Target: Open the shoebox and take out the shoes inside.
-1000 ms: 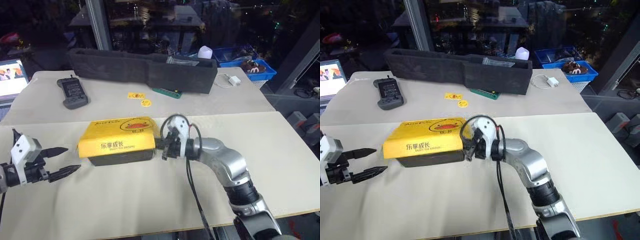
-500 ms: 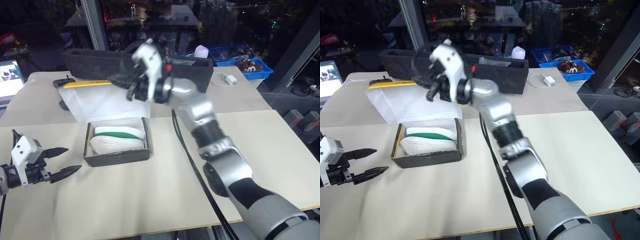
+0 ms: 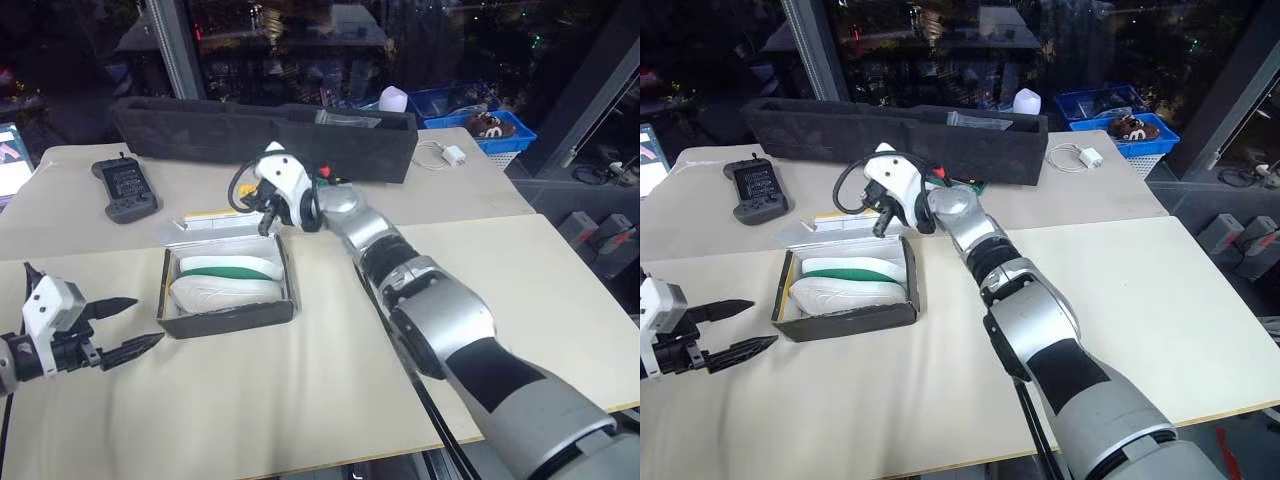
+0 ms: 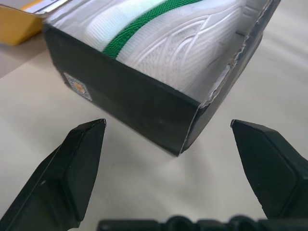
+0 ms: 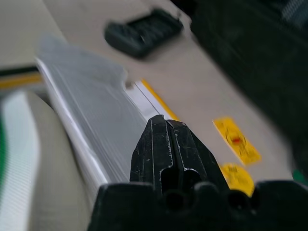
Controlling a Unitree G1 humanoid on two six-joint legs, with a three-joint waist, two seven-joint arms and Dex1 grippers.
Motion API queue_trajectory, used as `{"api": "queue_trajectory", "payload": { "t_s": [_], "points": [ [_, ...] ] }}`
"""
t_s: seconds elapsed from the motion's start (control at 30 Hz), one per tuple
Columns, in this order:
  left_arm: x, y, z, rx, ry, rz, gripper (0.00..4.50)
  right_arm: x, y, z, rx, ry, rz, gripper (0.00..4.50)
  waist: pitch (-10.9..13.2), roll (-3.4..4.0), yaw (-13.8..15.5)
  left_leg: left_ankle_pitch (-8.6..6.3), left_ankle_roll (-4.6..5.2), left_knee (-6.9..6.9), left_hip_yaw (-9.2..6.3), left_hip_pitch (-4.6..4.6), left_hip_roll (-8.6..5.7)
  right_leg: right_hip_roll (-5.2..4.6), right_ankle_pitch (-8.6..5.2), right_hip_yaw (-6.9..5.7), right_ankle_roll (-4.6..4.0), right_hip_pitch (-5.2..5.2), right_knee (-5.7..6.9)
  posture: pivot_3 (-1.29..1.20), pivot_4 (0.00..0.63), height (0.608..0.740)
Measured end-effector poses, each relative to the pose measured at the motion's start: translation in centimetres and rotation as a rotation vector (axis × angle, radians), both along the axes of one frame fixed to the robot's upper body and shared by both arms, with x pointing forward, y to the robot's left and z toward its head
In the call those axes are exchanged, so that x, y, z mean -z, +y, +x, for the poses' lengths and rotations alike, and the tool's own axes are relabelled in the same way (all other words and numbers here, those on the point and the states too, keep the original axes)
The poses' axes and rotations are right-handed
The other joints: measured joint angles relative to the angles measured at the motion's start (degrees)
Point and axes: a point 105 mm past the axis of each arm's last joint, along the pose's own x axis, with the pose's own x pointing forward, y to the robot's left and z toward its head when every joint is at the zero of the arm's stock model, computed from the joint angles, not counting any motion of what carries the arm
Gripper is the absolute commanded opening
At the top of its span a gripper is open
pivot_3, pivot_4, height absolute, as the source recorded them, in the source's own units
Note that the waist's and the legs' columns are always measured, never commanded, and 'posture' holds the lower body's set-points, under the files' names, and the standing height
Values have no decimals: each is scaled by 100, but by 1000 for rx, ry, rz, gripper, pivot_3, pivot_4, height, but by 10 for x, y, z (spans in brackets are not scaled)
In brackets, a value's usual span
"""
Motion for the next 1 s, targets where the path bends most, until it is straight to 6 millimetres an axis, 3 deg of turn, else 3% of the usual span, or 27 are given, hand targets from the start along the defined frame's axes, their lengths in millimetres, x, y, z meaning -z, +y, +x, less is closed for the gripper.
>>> {"api": "queue_trajectory", "payload": {
  "t_s": [0.07, 0.13, 0.23, 0.37, 0.47, 0.63, 1.0],
  "points": [
    [1, -1, 0, -1, 0, -3, 4500, -20, -1, -14, -84, -43, -2, 25, -1, -2, 27, 0, 0, 0, -1, 1, 0, 0, 0, 0, 1, 2, 0, 0, 150, 738],
    [1, -1, 0, -1, -1, -2, 4500, -27, -3, -27, -136, -36, -17, 25, -2, -3, 50, 0, 0, 0, -1, 4, 0, -1, -1, 0, 0, 3, 4, 0, 150, 738],
    [2, -2, 1, -2, -1, -5, 4500, -9, -2, -50, -183, 33, -105, 770, -3, -4, 63, 0, -1, 0, -1, 8, -2, -3, -3, 0, -3, 3, 14, 0, 150, 738],
    [0, -8, 7, 21, -12, -13, 4500, 25, 12, -80, -255, 78, -232, 2130, -3, -5, 74, 1, -3, 8, 0, 19, -2, -3, -12, 0, -15, 0, 44, 0, 150, 738],
    [1, -11, 9, 33, -11, -16, 4500, 44, 19, -85, -263, 58, -313, 2130, -4, -6, 64, 2, -4, 8, 0, 28, -1, 0, -20, 0, -27, 0, 56, 0, 150, 738],
    [4, -12, 9, 35, -3, -21, 4500, 72, 27, -77, -232, 86, -376, 2130, -4, -6, 60, 2, -4, 8, -2, 35, 4, 6, -27, -2, -38, -3, 70, 0, 150, 738],
    [13, -13, -1, 27, 29, -22, 4500, 94, 29, -63, -221, 64, -402, 2130, -5, -7, 48, 1, -5, 7, -2, 42, 6, 6, -36, -1, -47, 2, 72, 0, 150, 738]
  ]
}}
